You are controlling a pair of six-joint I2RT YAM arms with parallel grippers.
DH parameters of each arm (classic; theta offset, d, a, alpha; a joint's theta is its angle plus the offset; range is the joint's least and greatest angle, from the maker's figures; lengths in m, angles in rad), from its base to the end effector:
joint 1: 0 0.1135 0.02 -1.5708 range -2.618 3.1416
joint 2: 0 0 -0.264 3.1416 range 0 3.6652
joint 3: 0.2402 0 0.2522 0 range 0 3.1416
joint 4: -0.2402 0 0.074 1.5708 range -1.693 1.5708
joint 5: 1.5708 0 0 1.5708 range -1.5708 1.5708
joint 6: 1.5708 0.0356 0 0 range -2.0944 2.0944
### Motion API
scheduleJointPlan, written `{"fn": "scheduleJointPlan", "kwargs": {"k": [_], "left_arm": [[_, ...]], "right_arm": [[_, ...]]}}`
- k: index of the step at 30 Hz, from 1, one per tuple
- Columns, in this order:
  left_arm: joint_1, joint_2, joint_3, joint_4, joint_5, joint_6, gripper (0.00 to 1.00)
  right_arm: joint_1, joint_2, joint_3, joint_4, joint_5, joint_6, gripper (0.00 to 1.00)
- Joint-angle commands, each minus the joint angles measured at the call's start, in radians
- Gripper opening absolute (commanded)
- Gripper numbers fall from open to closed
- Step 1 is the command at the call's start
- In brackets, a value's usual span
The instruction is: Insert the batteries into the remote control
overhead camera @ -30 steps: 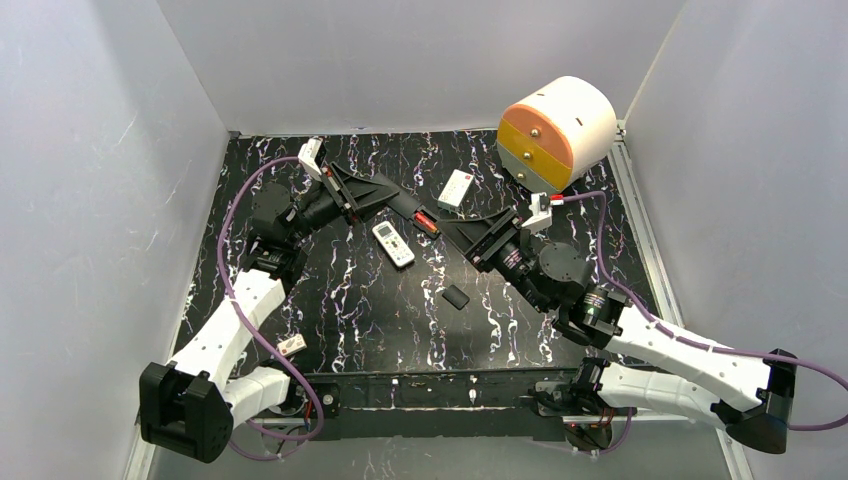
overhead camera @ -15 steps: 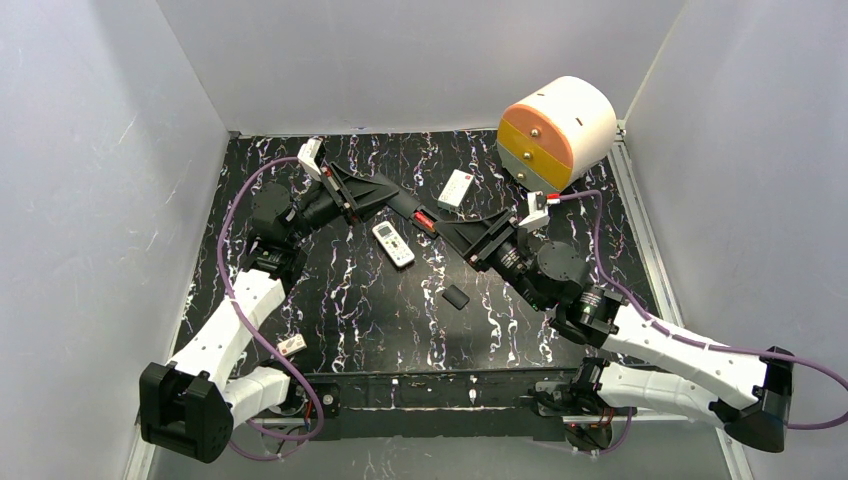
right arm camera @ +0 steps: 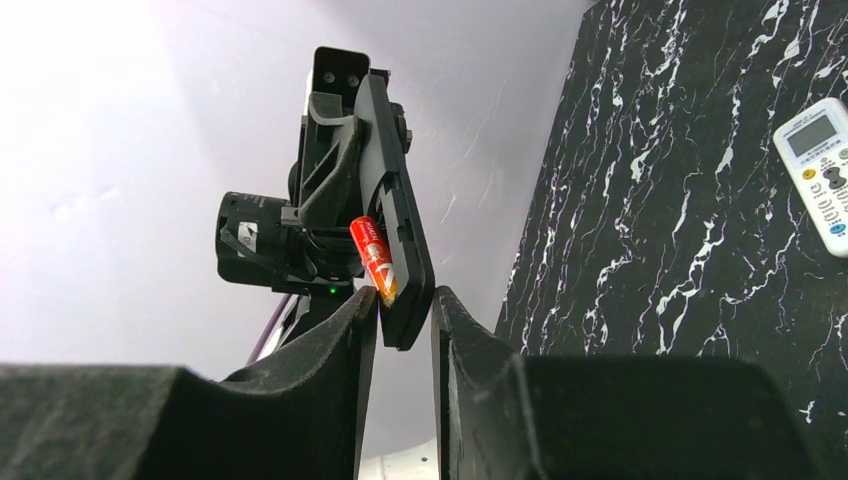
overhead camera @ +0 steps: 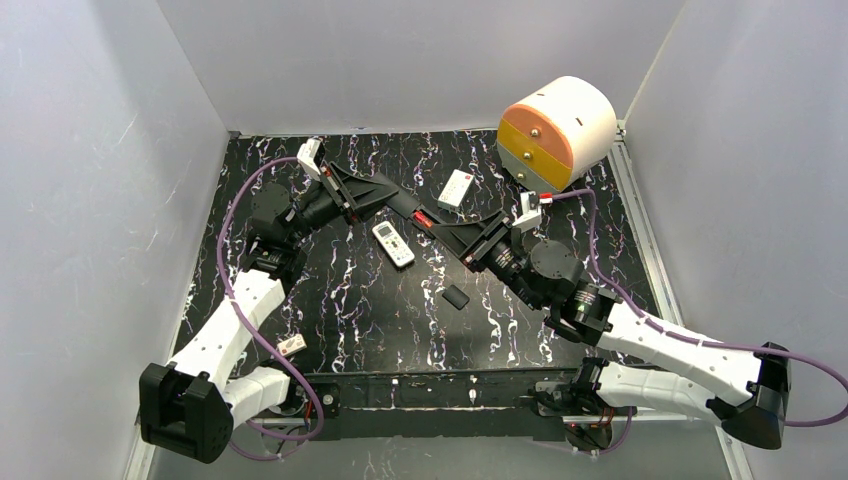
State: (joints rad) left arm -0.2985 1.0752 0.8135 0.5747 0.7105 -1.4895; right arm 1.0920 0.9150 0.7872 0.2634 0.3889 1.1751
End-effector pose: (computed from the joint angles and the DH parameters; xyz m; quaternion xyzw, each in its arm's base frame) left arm 0.2251 -0.0936 0.3714 -0.0765 0.6144 -0.7192 0.3153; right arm 0.1113 0.1851 0.3655 0.1723 0.6386 0.6158 0.4281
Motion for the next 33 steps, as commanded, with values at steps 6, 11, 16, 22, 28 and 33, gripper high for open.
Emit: {"fn": "scheduleJointPlan", "kwargs": {"k": [6, 11, 16, 22, 28, 33], "left_arm": [[-0.004, -0.038, 0.032, 0.024, 0.004, 0.0, 0.0], [-0.004, -0.037, 0.029, 0.024, 0.0, 0.007, 0.0], [-0.004, -0.029, 0.026, 0.024, -0.003, 0.012, 0.0], [-0.004, -0.027, 0.021, 0.024, 0.003, 0.024, 0.0], [-0.004, -0.039, 0.013, 0.024, 0.038, 0.051, 0.0], [-0.004, -0.068, -0.006, 0.024, 0.068, 0.101, 0.0]], "right_arm": [[-0.005, 0.013, 0.006, 0.053, -0.012, -0.002, 0.32], [-0.006, 0.003, 0.007, 0.051, -0.006, -0.001, 0.5], [-0.006, -0.022, -0.022, 0.092, -0.009, -0.019, 0.62], [-0.007, 0.005, -0.003, 0.117, -0.028, -0.033, 0.77], [-0.007, 0.072, 0.049, 0.114, -0.054, -0.014, 0.85], [-0.016, 0.114, 0.078, 0.13, -0.081, 0.006, 0.85]]}}
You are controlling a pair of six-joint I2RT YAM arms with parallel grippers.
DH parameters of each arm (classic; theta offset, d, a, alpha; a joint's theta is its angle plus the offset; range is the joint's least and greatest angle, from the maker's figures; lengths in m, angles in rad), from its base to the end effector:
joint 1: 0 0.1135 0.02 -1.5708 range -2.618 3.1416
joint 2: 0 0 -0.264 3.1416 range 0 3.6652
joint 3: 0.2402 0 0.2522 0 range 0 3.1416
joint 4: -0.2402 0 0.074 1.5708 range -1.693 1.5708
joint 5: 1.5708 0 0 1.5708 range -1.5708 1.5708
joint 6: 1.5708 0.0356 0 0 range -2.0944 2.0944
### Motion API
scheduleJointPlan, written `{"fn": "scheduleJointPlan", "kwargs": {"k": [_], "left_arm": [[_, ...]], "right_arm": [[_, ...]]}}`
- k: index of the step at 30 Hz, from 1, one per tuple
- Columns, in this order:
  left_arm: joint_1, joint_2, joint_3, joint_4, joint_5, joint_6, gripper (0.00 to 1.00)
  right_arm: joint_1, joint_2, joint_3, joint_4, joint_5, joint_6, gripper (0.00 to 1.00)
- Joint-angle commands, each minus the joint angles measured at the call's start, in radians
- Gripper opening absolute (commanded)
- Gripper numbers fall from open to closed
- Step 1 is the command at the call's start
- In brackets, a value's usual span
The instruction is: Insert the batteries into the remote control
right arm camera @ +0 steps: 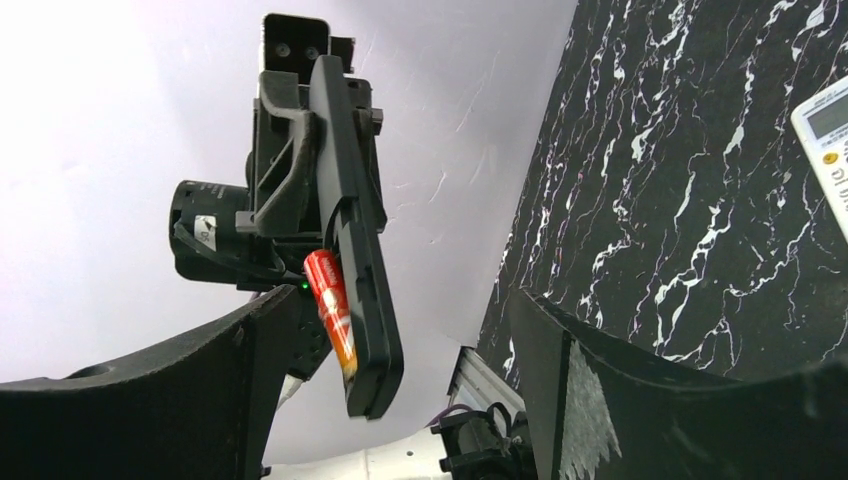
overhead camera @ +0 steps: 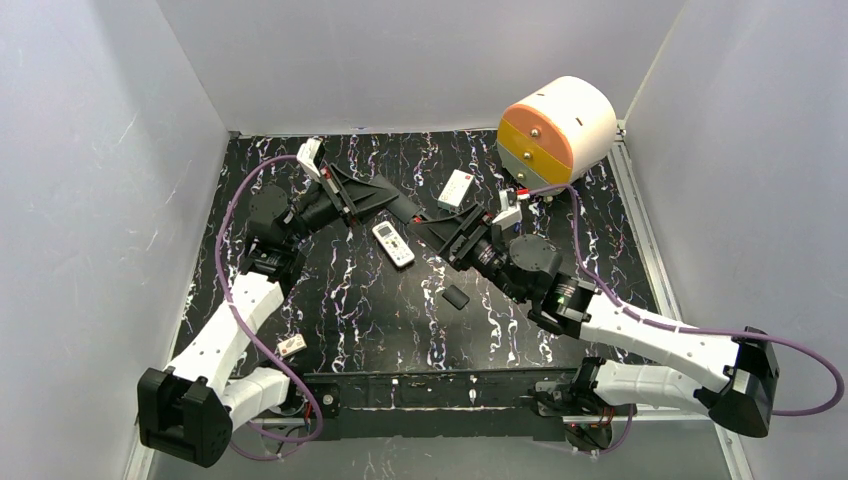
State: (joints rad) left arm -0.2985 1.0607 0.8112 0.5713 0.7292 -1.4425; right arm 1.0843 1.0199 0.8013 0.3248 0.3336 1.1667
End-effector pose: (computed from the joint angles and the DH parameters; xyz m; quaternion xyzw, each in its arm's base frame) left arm 0.2211 -0.0929 0.3733 -0.0525 0.6159 -0.7139 0.3290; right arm 0.1230 0.2076 0.3553 0.1505 0.6537 0.6140 0.4160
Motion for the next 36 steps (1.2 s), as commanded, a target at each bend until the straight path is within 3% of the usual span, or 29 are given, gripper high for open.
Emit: {"fn": "scheduleJointPlan", "kwargs": {"k": [1, 14, 23, 30, 36], "left_arm": [[-0.004, -0.058, -0.008, 0.028, 0.051, 0.06, 0.0], [-0.004, -0.057, -0.02, 0.027, 0.058, 0.099, 0.0], [-0.004, -0.066, -0.019, 0.027, 0.05, 0.111, 0.0], [-0.004, -0.071, -0.021, 0.027, 0.046, 0.107, 0.0], [-0.005, -0.072, -0.018, 0.027, 0.039, 0.089, 0.0]], "right_arm": [[-0.009, 0.015, 0.066, 0.075, -0.03, 0.017, 0.85], [-0.013, 0.022, 0.069, 0.098, -0.038, 0.032, 0.82], [-0.02, 0.042, 0.068, 0.112, -0.074, 0.046, 0.58], [-0.027, 0.05, 0.067, 0.11, -0.098, 0.062, 0.52], [-0.032, 0.047, 0.061, 0.117, -0.11, 0.06, 0.41]]}}
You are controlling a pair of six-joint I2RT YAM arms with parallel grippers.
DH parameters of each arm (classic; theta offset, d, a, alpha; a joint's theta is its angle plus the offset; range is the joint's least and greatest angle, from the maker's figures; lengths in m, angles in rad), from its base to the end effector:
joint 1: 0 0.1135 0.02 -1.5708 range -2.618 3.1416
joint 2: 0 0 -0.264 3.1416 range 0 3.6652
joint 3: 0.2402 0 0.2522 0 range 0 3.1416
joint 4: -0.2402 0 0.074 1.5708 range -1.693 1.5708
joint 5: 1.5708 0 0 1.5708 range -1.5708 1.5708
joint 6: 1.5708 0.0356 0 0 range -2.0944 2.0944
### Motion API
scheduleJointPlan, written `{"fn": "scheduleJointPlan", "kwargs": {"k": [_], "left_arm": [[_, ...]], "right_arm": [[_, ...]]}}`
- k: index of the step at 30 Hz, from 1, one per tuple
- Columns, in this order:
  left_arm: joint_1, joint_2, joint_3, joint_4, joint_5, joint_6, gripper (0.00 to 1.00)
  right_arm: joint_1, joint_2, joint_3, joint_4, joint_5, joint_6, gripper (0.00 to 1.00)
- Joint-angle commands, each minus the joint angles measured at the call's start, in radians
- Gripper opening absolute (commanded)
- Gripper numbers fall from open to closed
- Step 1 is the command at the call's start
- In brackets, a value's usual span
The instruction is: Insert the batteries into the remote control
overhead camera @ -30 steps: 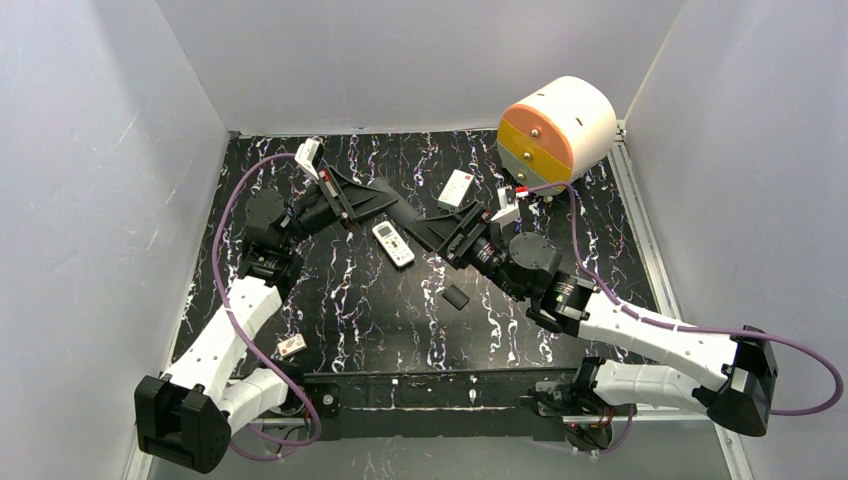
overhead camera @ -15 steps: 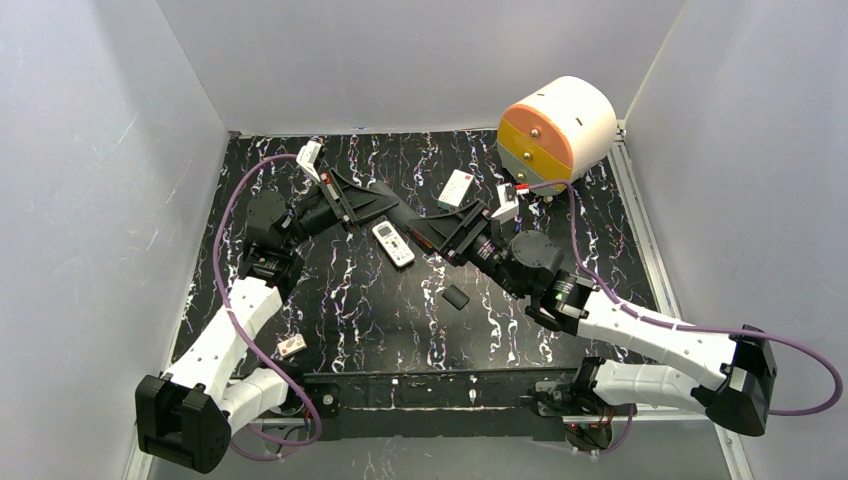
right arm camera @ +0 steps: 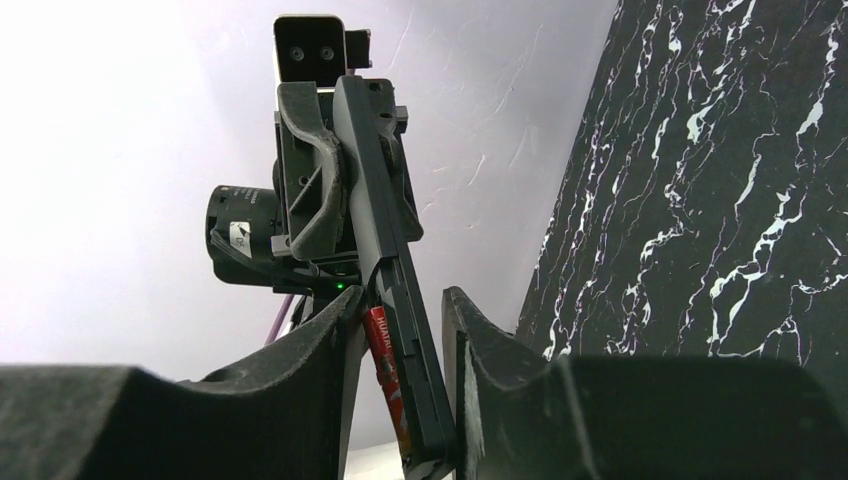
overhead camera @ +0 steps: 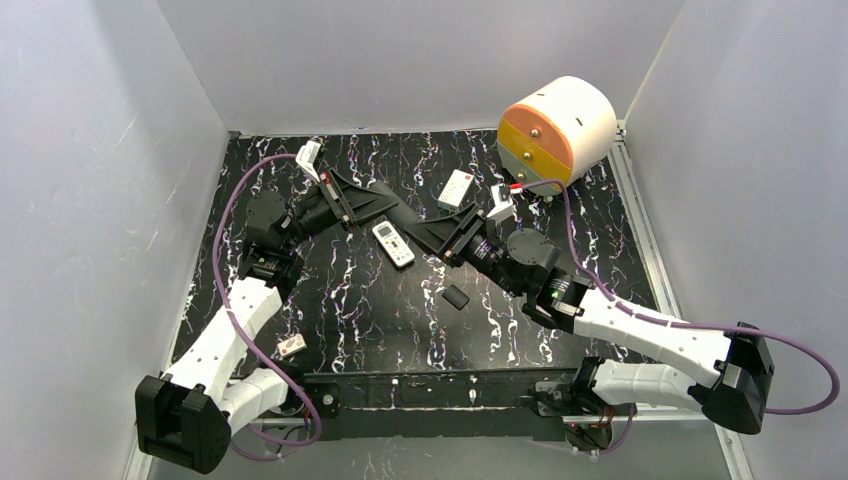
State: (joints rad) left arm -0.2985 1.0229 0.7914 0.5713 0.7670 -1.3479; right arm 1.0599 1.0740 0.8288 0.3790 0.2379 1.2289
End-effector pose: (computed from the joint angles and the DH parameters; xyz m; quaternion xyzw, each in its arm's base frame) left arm 0.2112 -0.0908 0.3743 -0.0038 0.6164 -0.7021 0.3564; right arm 0.1315 0.2175 0.3588 0.1442 0.6437 0.6482 0.3803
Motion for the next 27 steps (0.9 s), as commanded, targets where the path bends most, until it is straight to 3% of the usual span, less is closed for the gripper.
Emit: {"fn": "scheduleJointPlan", "kwargs": {"k": [1, 11, 12, 15, 17, 21, 27], "left_arm": [[-0.004, -0.032, 0.002, 0.028, -0.001, -0.009, 0.0], [-0.004, -0.02, 0.0, 0.027, -0.008, -0.07, 0.0], [-0.004, -0.021, 0.0, 0.027, -0.009, -0.07, 0.0], [-0.004, -0.021, -0.003, 0.027, -0.011, -0.067, 0.0], [-0.004, -0.02, -0.004, 0.027, -0.012, -0.066, 0.0], [-0.005, -0.018, 0.001, 0.028, -0.017, -0.065, 0.0], [-0.005, -0.018, 0.009, 0.027, -0.018, -0.066, 0.0]], "right_arm": [[-0.007, -0.008, 0.032, 0.062, -0.017, -0.005, 0.39], [-0.008, -0.013, 0.0, 0.118, -0.022, -0.012, 0.26], [-0.009, -0.013, -0.002, 0.125, -0.023, -0.014, 0.32], [-0.01, -0.028, -0.012, 0.124, -0.006, -0.014, 0.71], [-0.011, -0.048, -0.024, 0.119, 0.012, -0.015, 0.77], [-0.016, -0.088, -0.07, 0.15, 0.016, -0.013, 0.73], [-0.018, -0.139, -0.131, 0.182, 0.012, -0.014, 0.55]]}}
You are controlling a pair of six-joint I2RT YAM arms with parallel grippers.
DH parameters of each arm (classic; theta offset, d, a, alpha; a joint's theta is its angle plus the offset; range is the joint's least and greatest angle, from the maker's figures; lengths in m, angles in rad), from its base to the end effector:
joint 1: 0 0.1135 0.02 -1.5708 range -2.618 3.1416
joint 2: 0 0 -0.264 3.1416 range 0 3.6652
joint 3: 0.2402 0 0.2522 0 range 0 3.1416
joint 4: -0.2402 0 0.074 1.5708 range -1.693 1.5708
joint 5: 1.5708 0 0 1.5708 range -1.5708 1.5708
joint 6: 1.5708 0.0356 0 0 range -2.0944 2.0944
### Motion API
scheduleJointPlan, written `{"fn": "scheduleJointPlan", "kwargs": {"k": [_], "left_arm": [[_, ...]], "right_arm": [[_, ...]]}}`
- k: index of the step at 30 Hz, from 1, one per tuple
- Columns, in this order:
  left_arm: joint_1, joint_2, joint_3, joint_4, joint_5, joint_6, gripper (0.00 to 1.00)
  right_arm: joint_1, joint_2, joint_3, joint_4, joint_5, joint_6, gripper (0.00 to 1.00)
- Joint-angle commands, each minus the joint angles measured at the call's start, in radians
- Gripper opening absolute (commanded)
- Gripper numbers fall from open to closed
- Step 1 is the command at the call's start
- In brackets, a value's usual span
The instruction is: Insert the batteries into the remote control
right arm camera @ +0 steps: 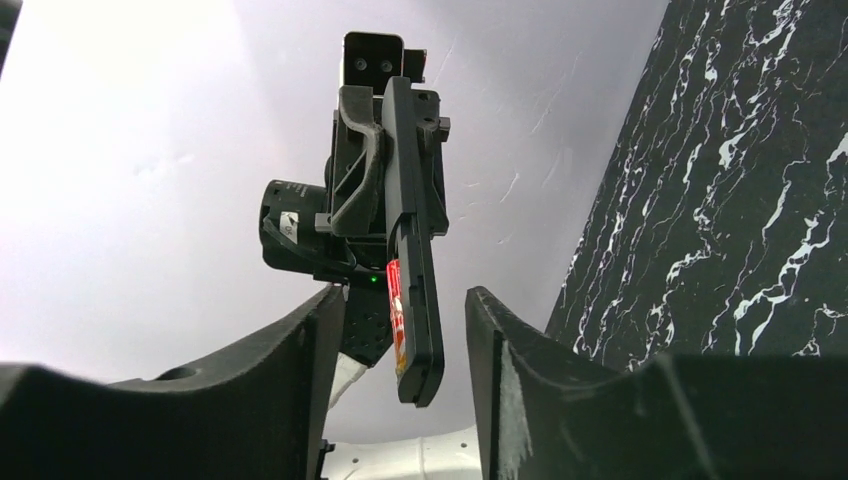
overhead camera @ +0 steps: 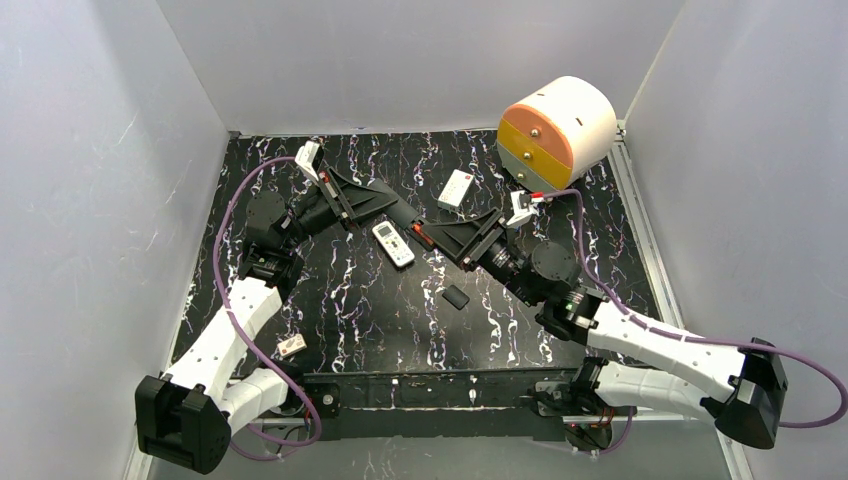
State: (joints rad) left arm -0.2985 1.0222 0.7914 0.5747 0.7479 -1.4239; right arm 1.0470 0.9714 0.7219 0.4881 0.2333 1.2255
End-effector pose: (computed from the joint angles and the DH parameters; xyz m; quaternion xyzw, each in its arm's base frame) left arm 0.2115 -0.0904 0.3749 -0.0332 0.6126 -0.7144 0.3364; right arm 0.1216 0.1940 0.3548 0.1459 0.6031 0.6780 0.3940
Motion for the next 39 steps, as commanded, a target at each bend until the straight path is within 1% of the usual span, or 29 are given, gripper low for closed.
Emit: {"fn": "scheduleJointPlan", "kwargs": {"k": [1, 4, 11, 17, 25, 28, 30, 34, 35, 37, 39], "left_arm": [[-0.004, -0.019, 0.008, 0.024, 0.001, 0.01, 0.0], [-0.005, -0.016, 0.009, 0.024, 0.004, 0.011, 0.0], [-0.005, -0.017, 0.015, 0.024, 0.018, 0.038, 0.0], [-0.004, -0.024, 0.011, 0.031, 0.01, 0.053, 0.0], [-0.004, -0.024, 0.013, 0.047, -0.02, 0.038, 0.0], [-0.005, -0.025, 0.02, 0.047, -0.022, 0.041, 0.0], [-0.004, -0.027, 0.02, 0.047, -0.025, 0.049, 0.0], [-0.004, -0.034, 0.005, 0.047, -0.028, 0.064, 0.0], [-0.004, -0.034, 0.001, 0.047, -0.031, 0.064, 0.0], [-0.004, -0.034, -0.004, 0.047, -0.034, 0.065, 0.0], [-0.004, -0.033, -0.004, 0.047, -0.039, 0.061, 0.0]], "right_arm": [[-0.005, -0.037, -0.024, 0.064, 0.018, -0.014, 0.52], [-0.006, -0.032, -0.02, 0.054, 0.011, -0.016, 0.47], [-0.019, -0.007, -0.007, 0.046, 0.002, 0.026, 0.44], [-0.03, 0.029, -0.003, 0.06, -0.038, 0.047, 0.35], [-0.032, 0.052, 0.012, 0.053, -0.093, 0.0, 0.22], [-0.033, 0.05, 0.014, 0.036, -0.091, -0.021, 0.21], [-0.033, 0.045, 0.017, 0.013, -0.086, -0.03, 0.24], [-0.041, 0.008, 0.024, -0.036, -0.052, -0.05, 0.5], [-0.044, -0.003, 0.027, -0.047, -0.049, -0.06, 0.53], [-0.051, -0.025, 0.024, -0.053, -0.05, -0.073, 0.55], [-0.056, -0.049, -0.006, -0.024, -0.059, -0.077, 0.54]]}}
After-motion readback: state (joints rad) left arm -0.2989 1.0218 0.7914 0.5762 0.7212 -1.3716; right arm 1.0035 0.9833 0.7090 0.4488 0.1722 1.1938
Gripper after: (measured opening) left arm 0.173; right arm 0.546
